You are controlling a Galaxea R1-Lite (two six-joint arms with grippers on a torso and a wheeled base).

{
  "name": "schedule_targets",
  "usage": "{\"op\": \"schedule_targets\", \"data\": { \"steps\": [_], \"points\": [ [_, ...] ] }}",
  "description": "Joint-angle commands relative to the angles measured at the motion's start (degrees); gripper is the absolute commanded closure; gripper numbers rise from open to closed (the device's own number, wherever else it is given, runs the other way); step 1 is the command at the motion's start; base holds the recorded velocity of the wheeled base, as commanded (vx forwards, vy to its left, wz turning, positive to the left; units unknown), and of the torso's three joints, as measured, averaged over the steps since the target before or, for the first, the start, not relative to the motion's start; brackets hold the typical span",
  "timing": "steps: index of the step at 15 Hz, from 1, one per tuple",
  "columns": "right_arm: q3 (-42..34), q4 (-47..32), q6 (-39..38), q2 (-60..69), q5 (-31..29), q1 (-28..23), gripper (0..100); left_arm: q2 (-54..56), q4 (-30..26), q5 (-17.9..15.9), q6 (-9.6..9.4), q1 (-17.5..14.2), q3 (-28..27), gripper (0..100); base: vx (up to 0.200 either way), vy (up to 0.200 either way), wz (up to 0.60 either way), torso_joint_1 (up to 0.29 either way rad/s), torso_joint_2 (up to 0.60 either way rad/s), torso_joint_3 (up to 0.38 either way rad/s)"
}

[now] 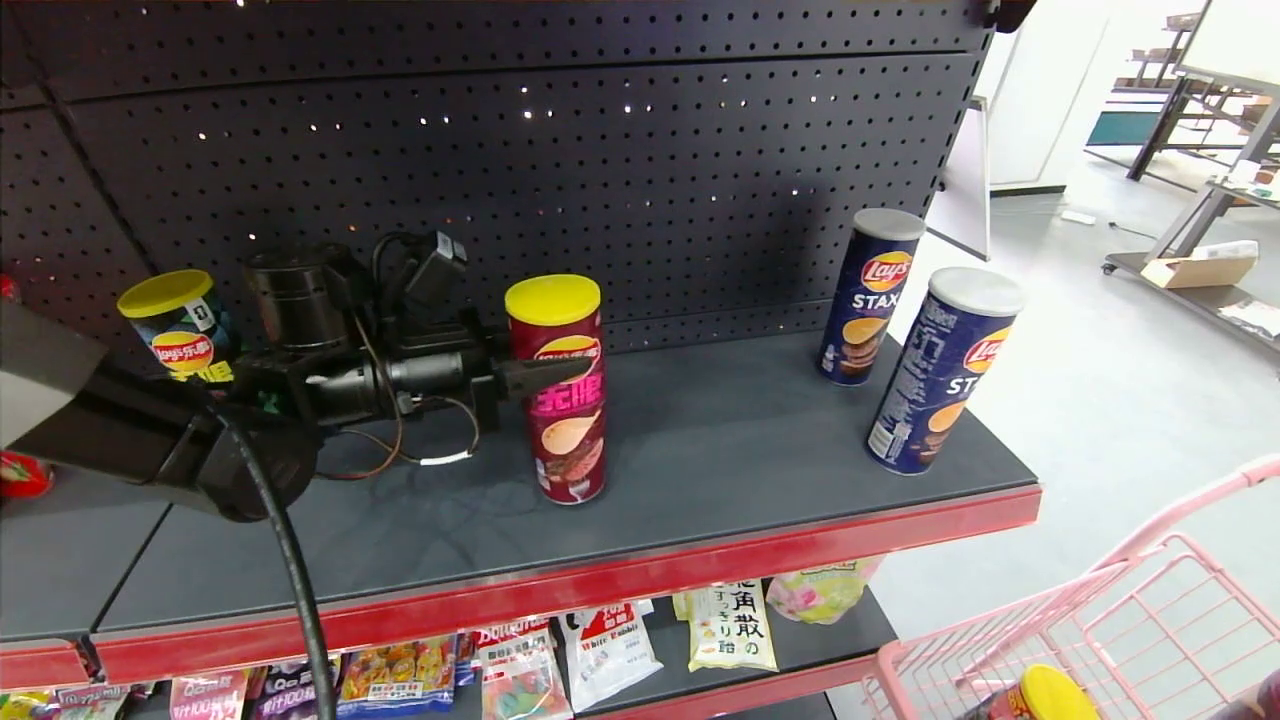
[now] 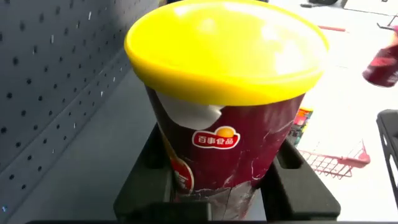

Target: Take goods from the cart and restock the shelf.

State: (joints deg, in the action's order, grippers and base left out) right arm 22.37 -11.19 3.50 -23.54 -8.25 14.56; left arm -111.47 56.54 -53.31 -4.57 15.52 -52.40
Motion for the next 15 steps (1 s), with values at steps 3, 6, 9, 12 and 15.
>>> {"op": "schedule_targets", "data": {
  "steps": [3, 6, 9, 12, 15],
  "points": [
    [0.2, -0.1, -0.1, -0.3, 0.0, 0.0, 100, 3.1, 6.7, -0.6, 0.09, -0.3, 9.1, 100, 0.000, 0.000, 0.00, 0.000, 0.00, 0.000],
    [0.2, -0.1, 0.0, -0.3, 0.0, 0.0, 100, 2.8, 7.9, -0.4, 0.18, -0.3, 9.9, 100, 0.000, 0.000, 0.00, 0.000, 0.00, 0.000],
    [0.3, -0.1, 0.0, -0.2, 0.0, 0.0, 100, 2.8, 7.9, 0.3, 0.09, -0.3, 10.1, 100, 0.000, 0.000, 0.00, 0.000, 0.00, 0.000],
    [0.7, -0.1, -0.1, -0.2, -0.1, 0.0, 100, 2.7, 8.0, 0.3, 0.00, 0.0, 10.7, 100, 0.000, 0.000, 0.00, 0.000, 0.00, 0.000],
    [1.1, -0.1, -0.1, -0.7, -0.1, 0.0, 100, 2.0, 8.0, 0.5, -0.35, 0.5, 10.7, 100, 0.000, 0.000, 0.00, 0.000, 0.00, 0.000]
  ]
}}
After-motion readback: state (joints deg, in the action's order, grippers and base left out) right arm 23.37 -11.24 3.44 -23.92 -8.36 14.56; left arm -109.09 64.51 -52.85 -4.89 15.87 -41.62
